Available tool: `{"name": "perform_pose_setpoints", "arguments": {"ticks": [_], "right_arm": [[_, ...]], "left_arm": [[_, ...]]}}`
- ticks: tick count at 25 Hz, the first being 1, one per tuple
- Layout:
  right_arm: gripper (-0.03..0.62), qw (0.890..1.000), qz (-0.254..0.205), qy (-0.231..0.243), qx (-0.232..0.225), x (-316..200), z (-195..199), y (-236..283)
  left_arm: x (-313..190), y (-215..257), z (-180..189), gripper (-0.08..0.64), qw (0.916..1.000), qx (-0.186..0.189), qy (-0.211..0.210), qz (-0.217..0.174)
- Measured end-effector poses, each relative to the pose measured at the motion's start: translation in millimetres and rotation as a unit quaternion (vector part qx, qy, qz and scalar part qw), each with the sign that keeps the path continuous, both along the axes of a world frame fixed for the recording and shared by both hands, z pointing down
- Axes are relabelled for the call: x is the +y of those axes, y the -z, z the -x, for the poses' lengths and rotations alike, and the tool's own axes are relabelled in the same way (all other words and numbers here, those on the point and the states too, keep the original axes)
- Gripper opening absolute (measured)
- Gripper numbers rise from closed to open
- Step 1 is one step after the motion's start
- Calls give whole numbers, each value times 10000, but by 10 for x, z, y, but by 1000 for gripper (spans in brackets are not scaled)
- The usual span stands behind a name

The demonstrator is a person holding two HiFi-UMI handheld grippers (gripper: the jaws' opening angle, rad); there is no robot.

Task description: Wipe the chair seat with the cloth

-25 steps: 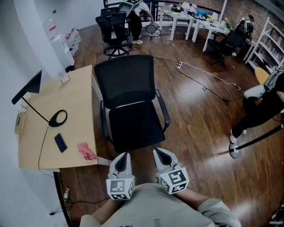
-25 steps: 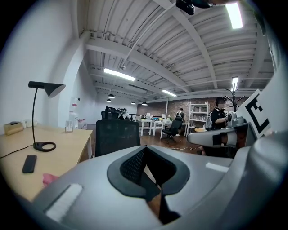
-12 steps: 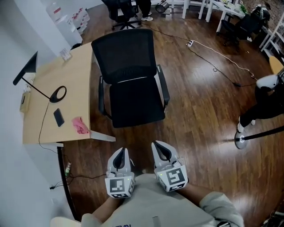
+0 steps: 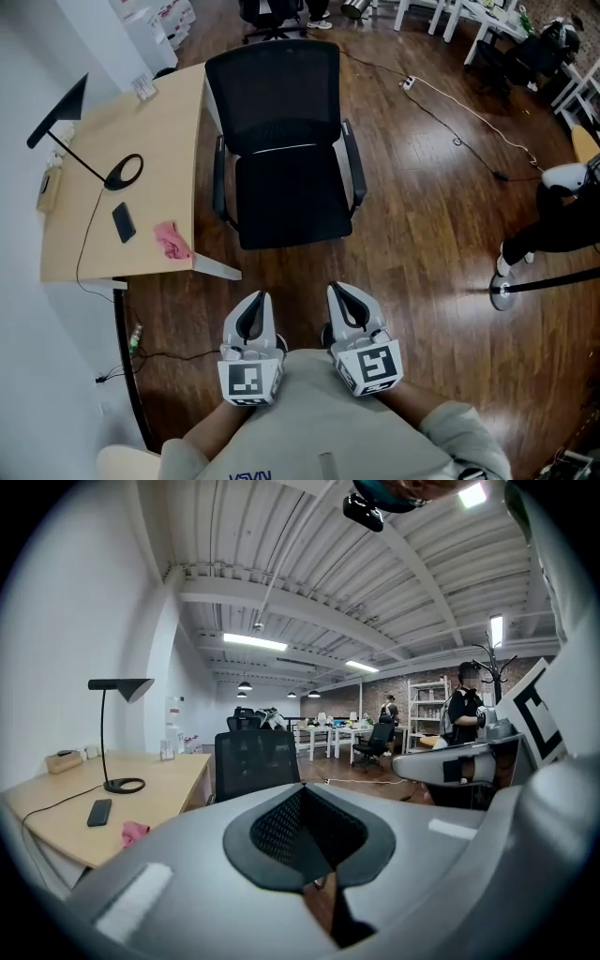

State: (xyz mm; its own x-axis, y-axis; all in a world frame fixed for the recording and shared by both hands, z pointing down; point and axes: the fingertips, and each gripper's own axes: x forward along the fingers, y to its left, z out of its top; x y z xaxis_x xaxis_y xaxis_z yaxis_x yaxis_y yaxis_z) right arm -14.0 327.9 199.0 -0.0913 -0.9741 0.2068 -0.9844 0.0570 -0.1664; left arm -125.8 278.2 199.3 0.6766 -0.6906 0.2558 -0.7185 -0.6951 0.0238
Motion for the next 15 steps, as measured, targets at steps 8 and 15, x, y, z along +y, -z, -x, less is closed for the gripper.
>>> {"name": "perform_pose_setpoints", "arguments": {"ticks": [8,15], "right_arm": [[0,9997,-94,-143,148,-104,256,87],[0,9996,-69,-189,173,-84,296,97]], "left_arm": [[-155,58,276,5,9998,170,-116,-54],[-148,65,296,5,9995,127,-289,-3]]}}
